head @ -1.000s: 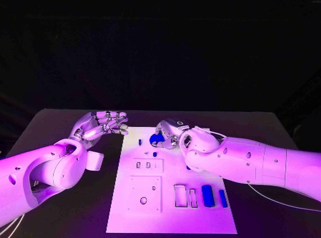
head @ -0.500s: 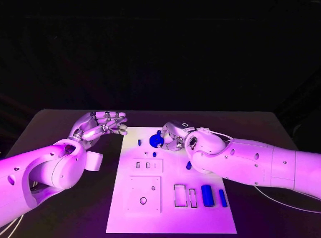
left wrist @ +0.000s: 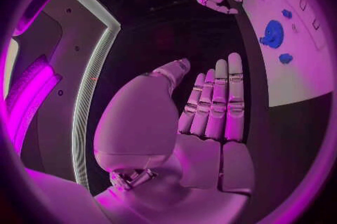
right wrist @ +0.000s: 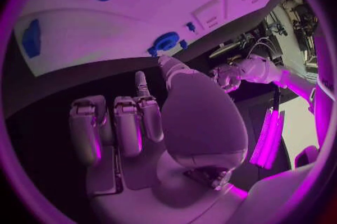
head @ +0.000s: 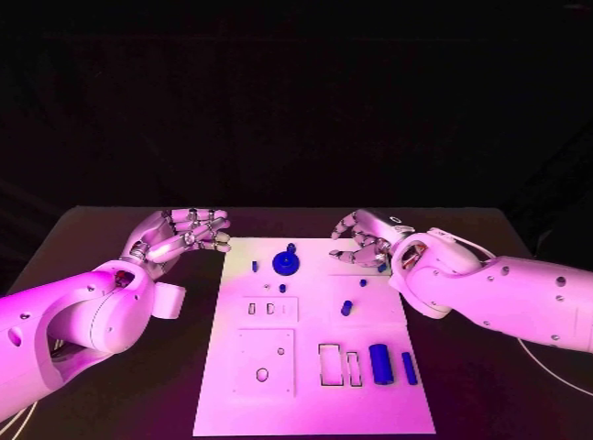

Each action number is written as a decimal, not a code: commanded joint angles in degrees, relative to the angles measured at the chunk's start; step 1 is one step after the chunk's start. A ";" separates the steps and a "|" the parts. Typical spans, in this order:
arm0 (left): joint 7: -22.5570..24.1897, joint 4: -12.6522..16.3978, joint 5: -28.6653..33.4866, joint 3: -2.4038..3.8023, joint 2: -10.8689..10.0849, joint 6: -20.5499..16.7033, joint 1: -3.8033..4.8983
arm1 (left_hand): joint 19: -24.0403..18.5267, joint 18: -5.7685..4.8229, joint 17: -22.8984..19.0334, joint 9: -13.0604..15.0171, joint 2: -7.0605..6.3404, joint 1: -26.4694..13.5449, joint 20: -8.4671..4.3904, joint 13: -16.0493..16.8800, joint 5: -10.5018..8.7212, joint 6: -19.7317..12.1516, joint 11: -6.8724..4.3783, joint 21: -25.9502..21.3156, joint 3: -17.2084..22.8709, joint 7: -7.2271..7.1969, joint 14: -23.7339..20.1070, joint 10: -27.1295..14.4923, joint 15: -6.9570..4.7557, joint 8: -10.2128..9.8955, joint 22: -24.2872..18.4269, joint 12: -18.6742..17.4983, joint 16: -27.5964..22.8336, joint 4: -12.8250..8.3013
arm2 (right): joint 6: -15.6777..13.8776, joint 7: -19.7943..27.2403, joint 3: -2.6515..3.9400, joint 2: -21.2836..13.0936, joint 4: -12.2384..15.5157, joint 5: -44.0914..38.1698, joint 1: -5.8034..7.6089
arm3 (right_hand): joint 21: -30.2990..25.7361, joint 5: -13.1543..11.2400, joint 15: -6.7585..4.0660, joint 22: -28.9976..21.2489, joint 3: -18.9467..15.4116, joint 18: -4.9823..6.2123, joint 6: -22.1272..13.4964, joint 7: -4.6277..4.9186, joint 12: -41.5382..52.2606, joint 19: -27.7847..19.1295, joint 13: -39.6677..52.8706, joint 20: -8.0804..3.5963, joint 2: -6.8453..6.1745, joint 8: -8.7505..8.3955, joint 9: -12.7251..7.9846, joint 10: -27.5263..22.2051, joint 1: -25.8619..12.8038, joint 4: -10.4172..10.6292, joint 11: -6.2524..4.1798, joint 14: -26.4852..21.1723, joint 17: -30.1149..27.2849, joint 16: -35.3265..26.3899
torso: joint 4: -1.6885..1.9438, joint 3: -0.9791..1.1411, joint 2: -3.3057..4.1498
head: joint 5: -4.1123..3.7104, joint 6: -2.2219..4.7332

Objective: Assemble the parts on the task board

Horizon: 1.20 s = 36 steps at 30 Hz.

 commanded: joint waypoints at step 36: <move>0.45 -1.34 -1.60 0.03 0.68 2.22 0.03 | -2.05 0.05 3.74 -0.06 -0.95 -0.89 -0.31 0.19 -0.20 0.91 -0.62 6.04 1.69 -0.37 0.47 3.13 -0.80 -0.14 3.89 0.56 3.10 -0.44 | 9.58 15.75 -0.15 -8.53 -6.92 11.58 -2.94 | 0.25 -2.56 0.48 15.07 0.25 -0.82 -1.54 0.40 -1.07 6.10 9.48 0.23 -2.71 -1.21 -0.64 0.32 6.44 -1.76 0.47 5.98 15.10 0.31 | -0.48 0.43 -0.21 | -1.10 -0.54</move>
